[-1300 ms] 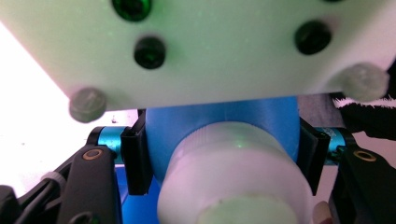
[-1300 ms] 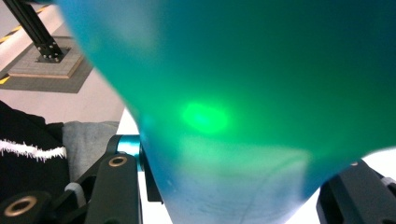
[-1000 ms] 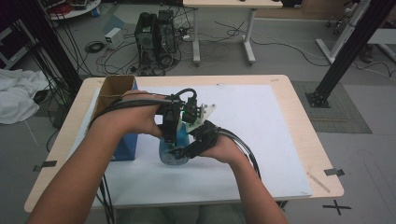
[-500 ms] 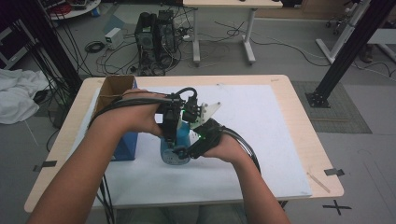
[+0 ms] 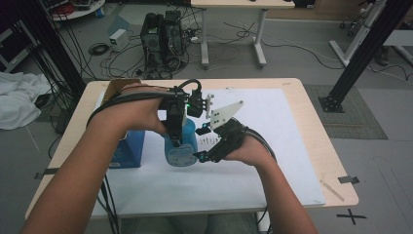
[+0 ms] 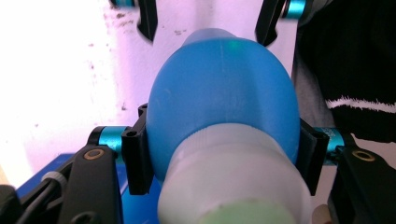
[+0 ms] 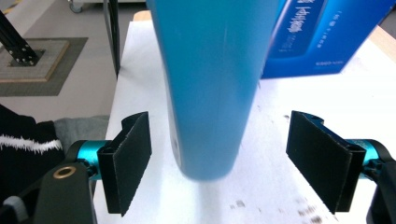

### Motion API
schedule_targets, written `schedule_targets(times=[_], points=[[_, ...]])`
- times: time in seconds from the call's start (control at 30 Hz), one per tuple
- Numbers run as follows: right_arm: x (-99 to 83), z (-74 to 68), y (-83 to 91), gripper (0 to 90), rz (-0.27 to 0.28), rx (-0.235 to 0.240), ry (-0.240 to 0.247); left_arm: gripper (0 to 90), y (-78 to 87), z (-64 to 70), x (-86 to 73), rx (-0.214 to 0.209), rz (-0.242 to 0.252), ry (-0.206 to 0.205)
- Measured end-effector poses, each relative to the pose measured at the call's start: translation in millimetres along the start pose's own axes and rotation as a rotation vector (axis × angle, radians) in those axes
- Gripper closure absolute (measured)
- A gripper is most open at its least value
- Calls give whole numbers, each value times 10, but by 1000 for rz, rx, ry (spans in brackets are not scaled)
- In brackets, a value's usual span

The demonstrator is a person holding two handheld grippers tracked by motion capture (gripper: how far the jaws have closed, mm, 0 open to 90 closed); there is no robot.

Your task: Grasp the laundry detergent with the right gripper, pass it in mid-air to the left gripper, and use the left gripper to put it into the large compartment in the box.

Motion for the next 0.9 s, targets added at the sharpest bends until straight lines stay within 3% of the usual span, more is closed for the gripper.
schedule_targets(times=[0.17,0.23,0.27,0.33,0.37,0.57,0.7,0.73,0.77,0.83,0.9], points=[[1,35,125,214,-38,-6,-17,378,109,-41,-22,22,1,1],[-14,67,169,214,-60,-25,-17,378,158,-51,-49,11,4,30],[-23,70,185,212,-72,-16,-29,378,201,-76,-59,13,7,21],[-34,86,209,131,-90,-20,-36,378,264,-98,-80,18,19,24],[-38,97,216,132,-97,-23,-45,378,304,-111,-95,25,26,25],[-67,123,275,131,-136,-26,-24,378,502,-229,-222,11,55,63],[-97,110,295,132,-156,-16,-71,378,612,-340,-317,3,63,133],[-106,126,294,131,-156,-22,-55,378,626,-359,-334,2,61,149],[-108,116,300,132,-164,-17,-71,378,651,-387,-364,-1,64,182],[-114,126,306,131,-157,-36,-70,378,682,-418,-410,0,67,207],[-120,123,307,131,-164,-20,-83,378,713,-457,-464,6,67,234]])
Point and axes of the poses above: each handheld gripper's, and its own axes: y roughly backward along the jaws, x roughly out of its top, z roughly to its right, the point moved 2 cm from there along -y, roughly forward along the jaws, and after that the axes turned 13 degrees about y, right-handed, at the moved point
